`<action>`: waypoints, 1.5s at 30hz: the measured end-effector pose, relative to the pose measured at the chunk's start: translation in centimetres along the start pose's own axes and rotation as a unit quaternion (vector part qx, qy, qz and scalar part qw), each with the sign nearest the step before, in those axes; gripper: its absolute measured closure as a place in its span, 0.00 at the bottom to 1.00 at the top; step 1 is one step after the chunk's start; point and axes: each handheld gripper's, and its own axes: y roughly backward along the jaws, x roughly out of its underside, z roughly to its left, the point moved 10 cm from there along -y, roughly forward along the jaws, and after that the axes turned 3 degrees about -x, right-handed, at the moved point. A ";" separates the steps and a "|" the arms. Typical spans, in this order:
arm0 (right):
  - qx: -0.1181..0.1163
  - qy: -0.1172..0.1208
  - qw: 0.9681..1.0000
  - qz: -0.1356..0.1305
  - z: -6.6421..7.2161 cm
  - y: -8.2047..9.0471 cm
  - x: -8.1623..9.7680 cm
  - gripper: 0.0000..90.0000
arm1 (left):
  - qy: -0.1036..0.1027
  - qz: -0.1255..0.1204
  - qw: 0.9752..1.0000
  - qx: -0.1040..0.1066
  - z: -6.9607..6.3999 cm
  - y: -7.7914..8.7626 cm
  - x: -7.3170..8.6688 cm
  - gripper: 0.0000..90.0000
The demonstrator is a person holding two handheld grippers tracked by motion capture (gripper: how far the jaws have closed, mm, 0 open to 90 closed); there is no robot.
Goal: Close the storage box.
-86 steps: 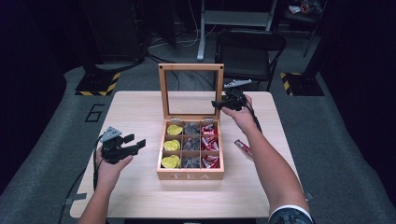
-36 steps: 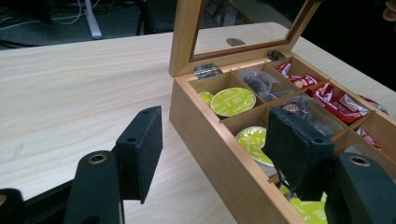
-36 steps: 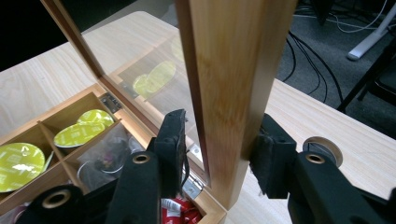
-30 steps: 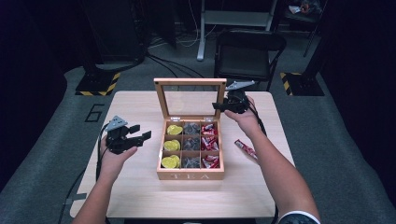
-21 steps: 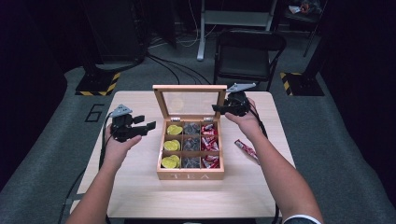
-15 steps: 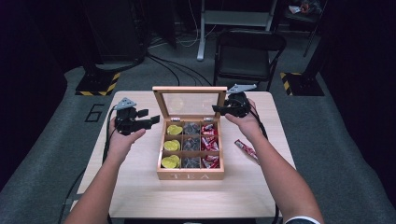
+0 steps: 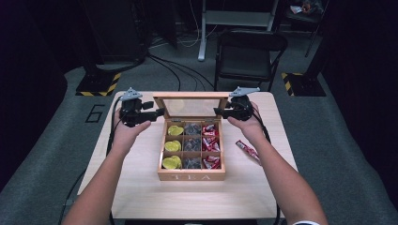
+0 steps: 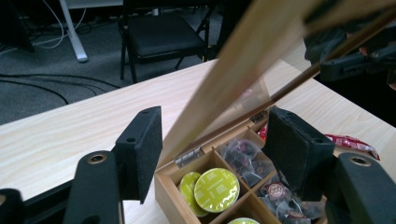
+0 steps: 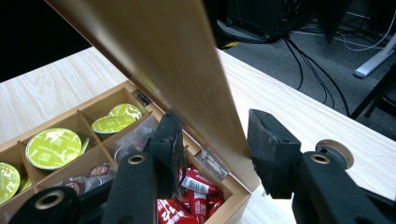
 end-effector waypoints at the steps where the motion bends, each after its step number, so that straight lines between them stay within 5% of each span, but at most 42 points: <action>1: -0.001 0.003 1.000 0.000 0.1 0.0 0.1 0.62 | 0.000 -0.001 1.000 0.001 -0.1 0.0 -0.1 0.43; 15: 0.002 0.013 1.000 -0.003 0.7 0.4 0.6 0.61 | -0.019 -0.009 1.000 0.017 -1.3 1.0 -0.7 0.58; 23: -0.010 -0.003 1.000 -0.021 1.0 1.2 0.9 0.58 | -0.035 -0.014 0.999 0.015 -1.7 1.9 -0.7 0.61; 37: -0.010 0.047 0.998 -0.035 3.2 3.8 0.3 0.55 | -0.040 -0.007 0.999 0.024 -2.5 2.5 0.7 0.60; 45: -0.015 0.050 0.998 -0.046 4.2 4.9 0.4 0.56 | -0.034 -0.009 0.999 0.030 -2.9 2.8 1.7 0.59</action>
